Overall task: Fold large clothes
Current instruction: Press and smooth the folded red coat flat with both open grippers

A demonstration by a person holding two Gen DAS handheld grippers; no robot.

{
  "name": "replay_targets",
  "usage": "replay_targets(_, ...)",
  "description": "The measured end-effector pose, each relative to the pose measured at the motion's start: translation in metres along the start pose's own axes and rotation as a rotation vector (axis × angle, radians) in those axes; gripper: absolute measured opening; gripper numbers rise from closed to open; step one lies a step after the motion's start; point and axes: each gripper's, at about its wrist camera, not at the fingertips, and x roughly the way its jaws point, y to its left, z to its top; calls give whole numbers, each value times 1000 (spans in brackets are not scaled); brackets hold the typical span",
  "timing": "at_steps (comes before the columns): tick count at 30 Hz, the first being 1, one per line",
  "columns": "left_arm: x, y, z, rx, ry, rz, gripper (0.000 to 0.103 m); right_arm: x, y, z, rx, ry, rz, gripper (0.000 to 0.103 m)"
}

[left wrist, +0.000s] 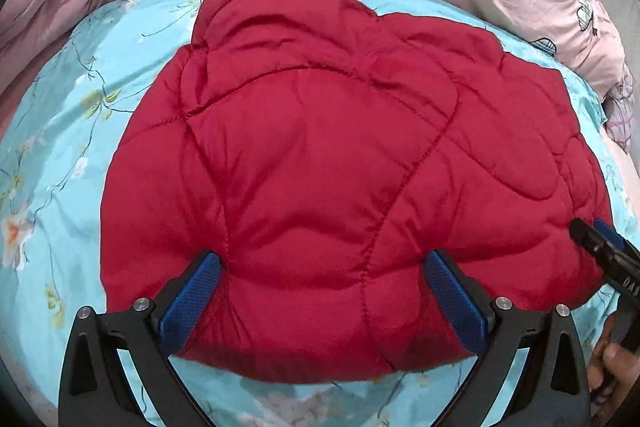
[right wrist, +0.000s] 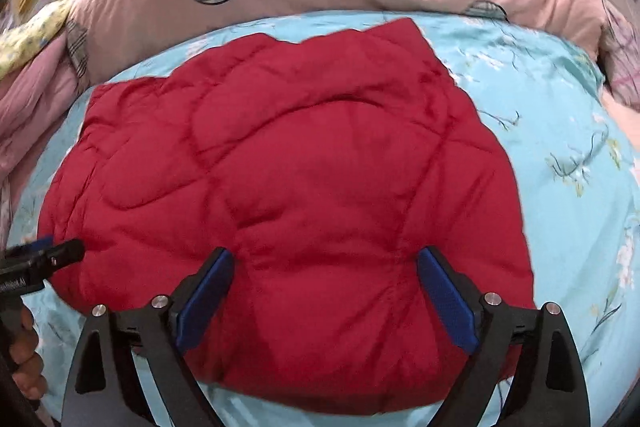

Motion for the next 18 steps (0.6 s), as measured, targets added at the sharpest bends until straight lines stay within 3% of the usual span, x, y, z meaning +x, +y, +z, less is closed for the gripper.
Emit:
replay_targets(10,7,-4,-1,18,-7,41,103,2,-4,-6,30,10,-3,94)
replay_targets(15,8,-5,0,20,-6,46,103,-23,11,-9,-6,-46,7,94)
replay_targets(18,7,-5,-1,22,-12,50,103,-20,21,-12,-63,-30,-5,94)
